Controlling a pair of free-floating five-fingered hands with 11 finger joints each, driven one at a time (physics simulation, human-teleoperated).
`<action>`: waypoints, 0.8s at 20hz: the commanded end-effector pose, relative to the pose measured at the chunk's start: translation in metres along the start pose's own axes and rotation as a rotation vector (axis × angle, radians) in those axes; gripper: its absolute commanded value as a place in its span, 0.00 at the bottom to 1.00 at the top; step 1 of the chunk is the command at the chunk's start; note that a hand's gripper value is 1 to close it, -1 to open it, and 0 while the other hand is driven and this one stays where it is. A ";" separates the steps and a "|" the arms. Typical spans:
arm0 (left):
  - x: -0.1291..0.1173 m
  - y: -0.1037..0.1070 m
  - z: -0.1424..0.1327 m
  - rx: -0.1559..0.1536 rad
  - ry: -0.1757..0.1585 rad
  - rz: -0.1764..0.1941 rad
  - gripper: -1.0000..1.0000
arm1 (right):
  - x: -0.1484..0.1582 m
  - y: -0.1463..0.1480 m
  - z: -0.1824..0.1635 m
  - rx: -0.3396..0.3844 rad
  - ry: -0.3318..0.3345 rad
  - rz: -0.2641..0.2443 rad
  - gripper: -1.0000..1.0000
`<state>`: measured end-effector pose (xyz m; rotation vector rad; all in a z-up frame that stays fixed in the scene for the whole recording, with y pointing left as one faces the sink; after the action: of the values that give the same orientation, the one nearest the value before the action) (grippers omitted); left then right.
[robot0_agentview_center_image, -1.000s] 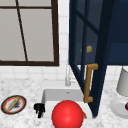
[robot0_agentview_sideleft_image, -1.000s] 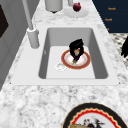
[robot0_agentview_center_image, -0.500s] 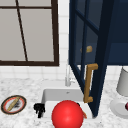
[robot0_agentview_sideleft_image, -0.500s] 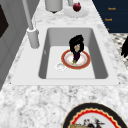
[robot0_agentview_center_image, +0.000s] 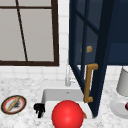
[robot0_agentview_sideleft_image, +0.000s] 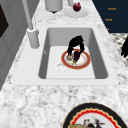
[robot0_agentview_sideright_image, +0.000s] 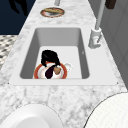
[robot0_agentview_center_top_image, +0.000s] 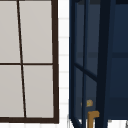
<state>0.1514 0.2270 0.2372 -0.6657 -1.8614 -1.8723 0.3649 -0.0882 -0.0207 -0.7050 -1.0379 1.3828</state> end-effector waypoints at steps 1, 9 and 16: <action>0.000 0.000 0.000 0.000 0.000 0.000 0.50 | 0.001 -0.005 0.001 0.020 -0.003 -0.015 0.00; 0.000 0.000 0.000 0.000 0.000 0.000 0.50 | 0.007 -0.037 0.013 0.029 0.005 0.009 0.00; 0.000 0.000 0.000 0.000 0.000 0.000 0.50 | -0.001 -0.063 0.026 0.033 -0.013 0.003 0.00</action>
<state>0.1514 0.2270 0.2372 -0.6657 -1.8614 -1.8723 0.3694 -0.0945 0.0364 -0.6797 -1.0165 1.4108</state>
